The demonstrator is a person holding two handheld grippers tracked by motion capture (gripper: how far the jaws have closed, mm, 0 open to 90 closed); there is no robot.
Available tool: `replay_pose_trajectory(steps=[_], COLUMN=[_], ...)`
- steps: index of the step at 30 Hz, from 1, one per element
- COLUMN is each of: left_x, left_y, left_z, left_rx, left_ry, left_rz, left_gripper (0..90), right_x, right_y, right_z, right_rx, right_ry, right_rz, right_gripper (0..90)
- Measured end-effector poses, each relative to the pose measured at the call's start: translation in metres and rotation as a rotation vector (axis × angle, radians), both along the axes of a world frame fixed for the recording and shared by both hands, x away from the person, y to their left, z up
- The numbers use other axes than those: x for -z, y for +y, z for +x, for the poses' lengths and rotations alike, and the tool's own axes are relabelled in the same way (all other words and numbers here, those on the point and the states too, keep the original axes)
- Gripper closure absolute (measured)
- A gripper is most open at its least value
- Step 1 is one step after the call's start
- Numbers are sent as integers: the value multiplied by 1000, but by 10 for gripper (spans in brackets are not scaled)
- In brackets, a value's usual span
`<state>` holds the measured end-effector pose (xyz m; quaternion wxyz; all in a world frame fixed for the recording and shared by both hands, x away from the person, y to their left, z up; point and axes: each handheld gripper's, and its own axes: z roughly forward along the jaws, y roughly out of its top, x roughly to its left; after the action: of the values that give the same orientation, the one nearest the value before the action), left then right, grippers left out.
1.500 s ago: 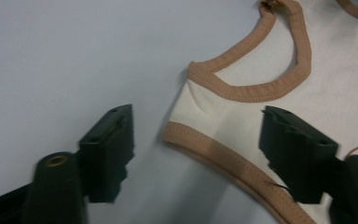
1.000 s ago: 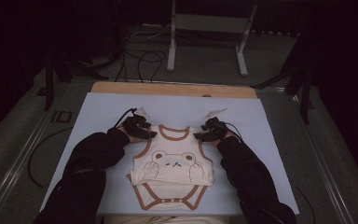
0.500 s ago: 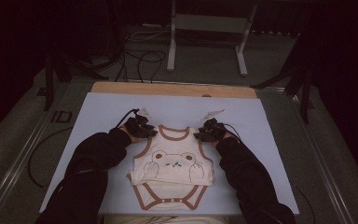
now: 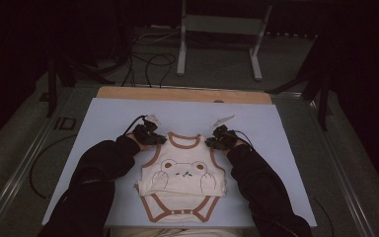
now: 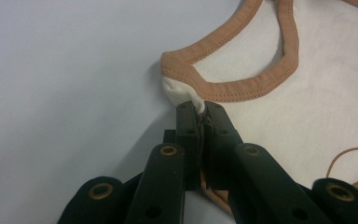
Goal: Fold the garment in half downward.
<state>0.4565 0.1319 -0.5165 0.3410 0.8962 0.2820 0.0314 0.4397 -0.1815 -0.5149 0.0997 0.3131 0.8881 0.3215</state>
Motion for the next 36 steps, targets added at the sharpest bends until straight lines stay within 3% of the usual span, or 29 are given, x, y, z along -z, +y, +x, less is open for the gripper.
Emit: replay_pose_trajectory(steps=[8, 21, 28, 36], left_x=[-4, -36, -59, -87], left_y=[2, 8, 11, 16], left_z=[0, 6, 10, 12], left_rx=[16, -4, -14, -23], left_ry=[-25, -78, -123, -172], left_rz=[-14, -67, -87, -130], left_gripper=[876, 876, 876, 876], right_x=[-4, -26, -47, -83], right_y=[-1, -2, -2, -1], right_z=[0, 7, 15, 22], right_rx=[15, 32, 47, 62], right_ry=[4, -63, -110, -180], right_rz=[11, 37, 56, 94], right_gripper=[823, 823, 823, 823])
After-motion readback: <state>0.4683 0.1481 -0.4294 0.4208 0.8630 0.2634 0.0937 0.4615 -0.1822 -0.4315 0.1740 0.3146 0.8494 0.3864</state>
